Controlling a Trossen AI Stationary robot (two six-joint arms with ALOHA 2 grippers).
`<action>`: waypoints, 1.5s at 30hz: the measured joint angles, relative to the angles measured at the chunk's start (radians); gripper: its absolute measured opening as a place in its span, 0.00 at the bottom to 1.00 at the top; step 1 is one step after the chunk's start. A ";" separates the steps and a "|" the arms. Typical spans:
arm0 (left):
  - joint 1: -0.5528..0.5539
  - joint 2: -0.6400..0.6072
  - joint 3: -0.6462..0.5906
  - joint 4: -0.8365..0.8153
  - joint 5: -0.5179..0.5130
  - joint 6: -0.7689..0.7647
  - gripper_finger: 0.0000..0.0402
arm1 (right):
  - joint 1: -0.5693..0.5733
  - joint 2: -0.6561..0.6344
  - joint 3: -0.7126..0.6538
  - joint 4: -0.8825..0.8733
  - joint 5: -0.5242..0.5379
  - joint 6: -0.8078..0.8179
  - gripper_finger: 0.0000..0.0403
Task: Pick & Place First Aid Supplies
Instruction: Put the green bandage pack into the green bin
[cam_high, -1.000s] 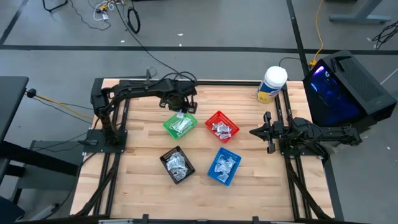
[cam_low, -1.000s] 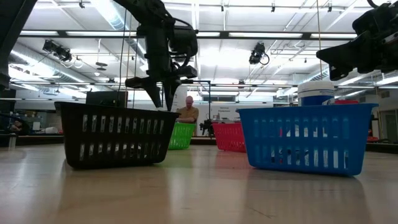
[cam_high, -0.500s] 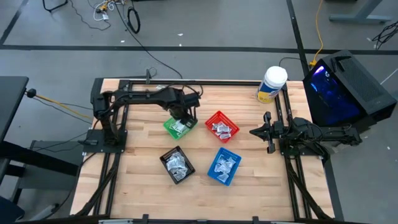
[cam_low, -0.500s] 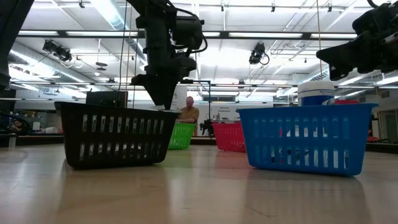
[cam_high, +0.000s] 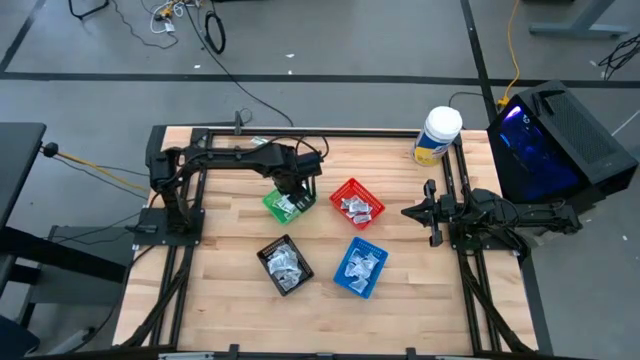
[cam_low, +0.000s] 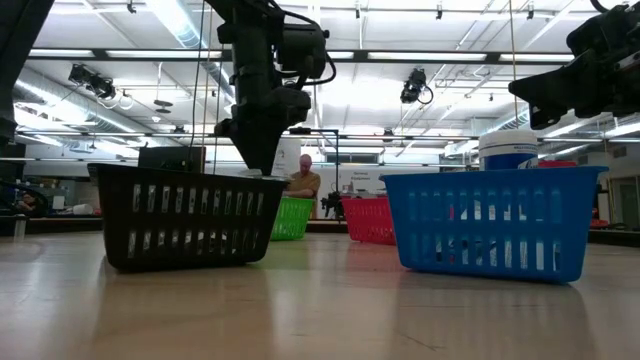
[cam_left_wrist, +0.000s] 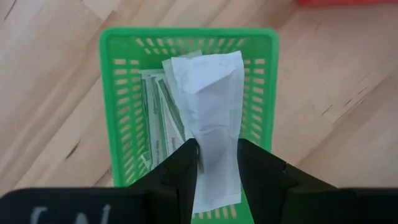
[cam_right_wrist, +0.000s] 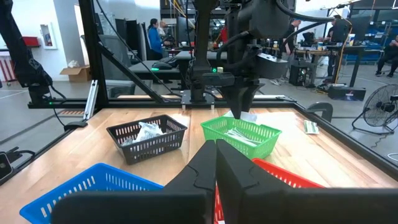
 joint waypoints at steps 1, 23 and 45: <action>0.000 0.000 0.000 -0.005 0.000 0.000 0.30 | 0.000 0.000 0.000 0.000 0.000 0.000 0.03; 0.015 0.017 0.001 -0.027 -0.045 0.011 0.69 | 0.000 0.000 0.000 0.000 0.000 0.000 0.03; 0.292 0.016 0.001 -0.117 0.062 -0.069 0.69 | 0.000 0.000 0.000 0.000 0.000 0.000 0.03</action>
